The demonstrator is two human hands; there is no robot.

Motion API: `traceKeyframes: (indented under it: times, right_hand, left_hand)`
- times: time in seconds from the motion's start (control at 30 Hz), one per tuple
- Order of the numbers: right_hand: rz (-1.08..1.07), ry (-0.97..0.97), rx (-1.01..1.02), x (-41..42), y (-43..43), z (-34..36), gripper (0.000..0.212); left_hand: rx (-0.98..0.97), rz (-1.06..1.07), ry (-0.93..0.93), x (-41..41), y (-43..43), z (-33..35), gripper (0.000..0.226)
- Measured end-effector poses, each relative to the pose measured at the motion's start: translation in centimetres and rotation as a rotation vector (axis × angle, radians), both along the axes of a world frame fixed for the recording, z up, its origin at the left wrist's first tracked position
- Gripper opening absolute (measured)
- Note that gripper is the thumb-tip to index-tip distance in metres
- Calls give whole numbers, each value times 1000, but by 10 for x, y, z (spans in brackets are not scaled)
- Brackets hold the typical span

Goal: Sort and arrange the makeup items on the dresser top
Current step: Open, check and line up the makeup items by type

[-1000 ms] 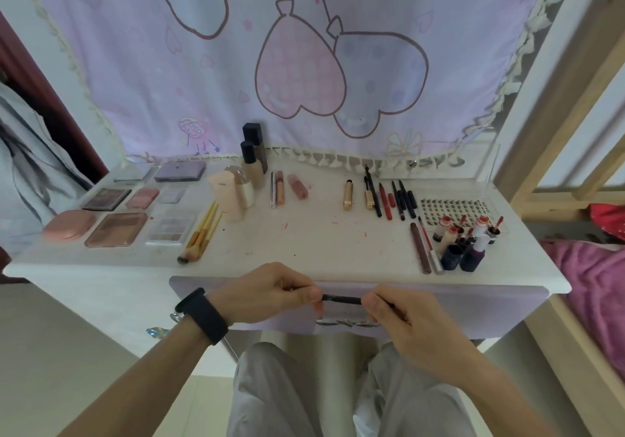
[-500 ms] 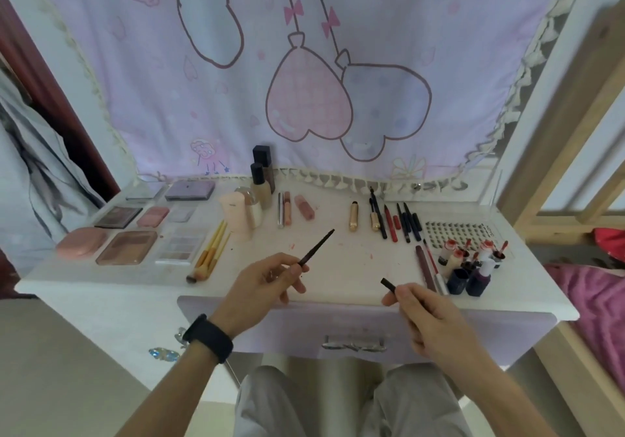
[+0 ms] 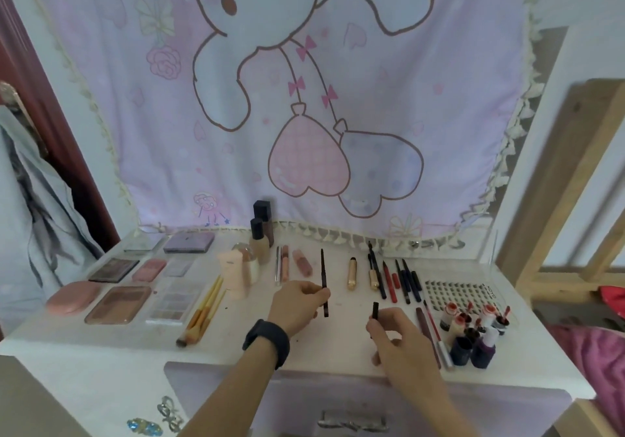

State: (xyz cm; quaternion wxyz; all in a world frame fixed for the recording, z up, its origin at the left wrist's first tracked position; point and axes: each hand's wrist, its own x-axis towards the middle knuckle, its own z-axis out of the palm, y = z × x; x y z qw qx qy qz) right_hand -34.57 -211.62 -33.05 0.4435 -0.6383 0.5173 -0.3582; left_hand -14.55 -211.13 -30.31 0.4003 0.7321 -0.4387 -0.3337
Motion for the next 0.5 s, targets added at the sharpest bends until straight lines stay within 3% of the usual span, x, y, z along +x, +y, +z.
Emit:
traceKeyframes:
  times: [0.13, 0.23, 0.27, 0.37, 0.5]
  right_hand:
    - [-73, 1, -137, 10, -11, -4, 13]
    - [-107, 15, -184, 16, -16, -12, 13]
    - [-113, 15, -193, 16, -17, -14, 13]
    - [-119, 4, -203, 13, -20, -19, 11]
    - [-114, -10, -235, 11, -21, -24, 14]
  left_hand:
    - [118, -51, -252, -1, -34, 2, 21]
    - [170, -13, -387, -1, -57, 0, 71]
    - [189, -3, -402, -1, -63, 1, 74]
    - [266, -43, -519, -3, -82, 0, 31]
    - [269, -45, -564, -5, -100, -3, 18]
